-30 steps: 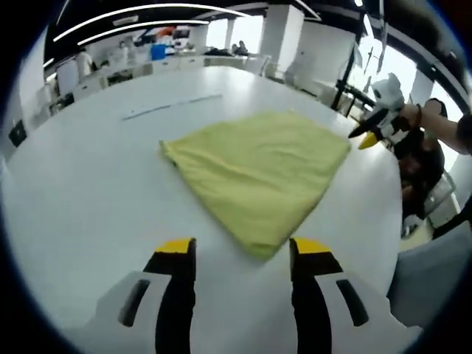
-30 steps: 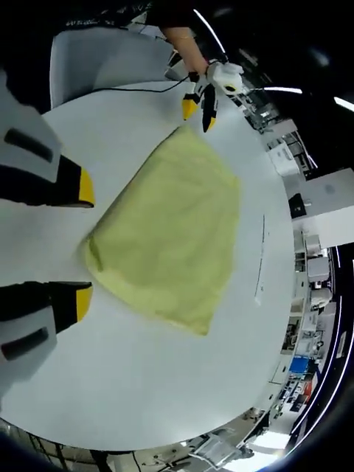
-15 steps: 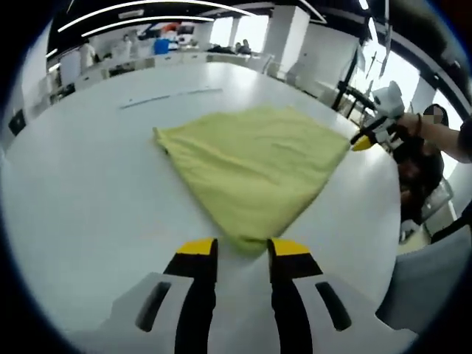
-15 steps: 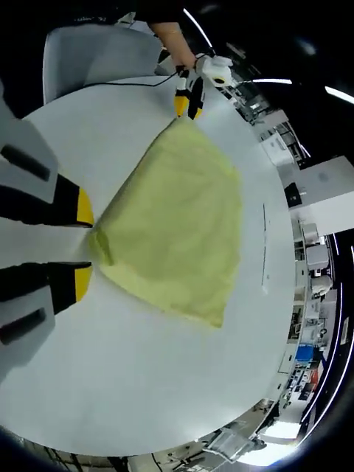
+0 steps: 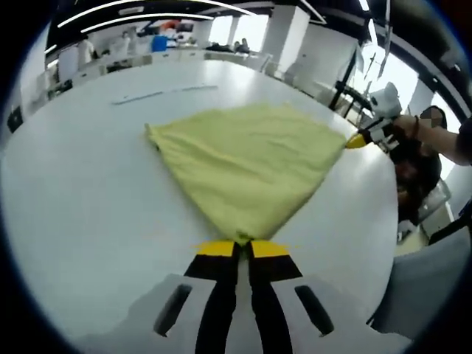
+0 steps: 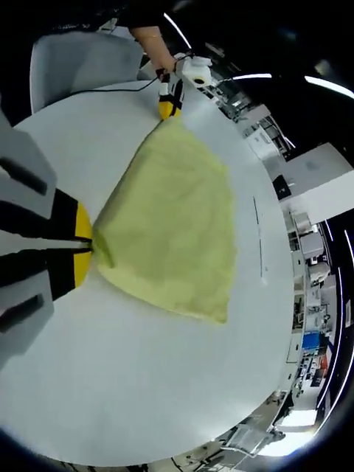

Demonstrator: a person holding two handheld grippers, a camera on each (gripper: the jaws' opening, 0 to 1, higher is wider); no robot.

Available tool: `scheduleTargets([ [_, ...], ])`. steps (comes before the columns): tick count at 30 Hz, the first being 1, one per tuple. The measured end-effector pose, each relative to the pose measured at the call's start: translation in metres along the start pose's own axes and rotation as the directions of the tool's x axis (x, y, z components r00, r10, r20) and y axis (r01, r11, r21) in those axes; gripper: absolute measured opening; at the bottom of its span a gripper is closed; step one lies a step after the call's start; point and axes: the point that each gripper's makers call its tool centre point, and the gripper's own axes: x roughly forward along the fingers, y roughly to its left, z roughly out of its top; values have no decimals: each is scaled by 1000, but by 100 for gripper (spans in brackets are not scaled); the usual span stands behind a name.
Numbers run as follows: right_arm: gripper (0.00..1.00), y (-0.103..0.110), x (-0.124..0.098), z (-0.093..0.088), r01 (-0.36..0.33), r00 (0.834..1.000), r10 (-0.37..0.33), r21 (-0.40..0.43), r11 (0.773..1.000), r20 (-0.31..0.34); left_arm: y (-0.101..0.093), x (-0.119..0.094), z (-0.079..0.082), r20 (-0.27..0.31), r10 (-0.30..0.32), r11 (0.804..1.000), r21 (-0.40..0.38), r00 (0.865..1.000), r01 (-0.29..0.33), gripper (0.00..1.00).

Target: Fold the garment on the visible template until the final outline fits inside the template.

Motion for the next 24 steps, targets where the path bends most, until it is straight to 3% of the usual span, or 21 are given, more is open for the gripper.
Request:
scheduleTargets([
  [12, 0, 0, -5, 4, -4, 1000, 5, -47, 999, 14, 0, -3, 1, -1, -4, 999, 34, 1000, 4, 0],
  [24, 0, -15, -16, 1, 48, 999, -49, -113, 993, -11, 8, -10, 3, -46, 14, 981, 194, 999, -5, 0],
])
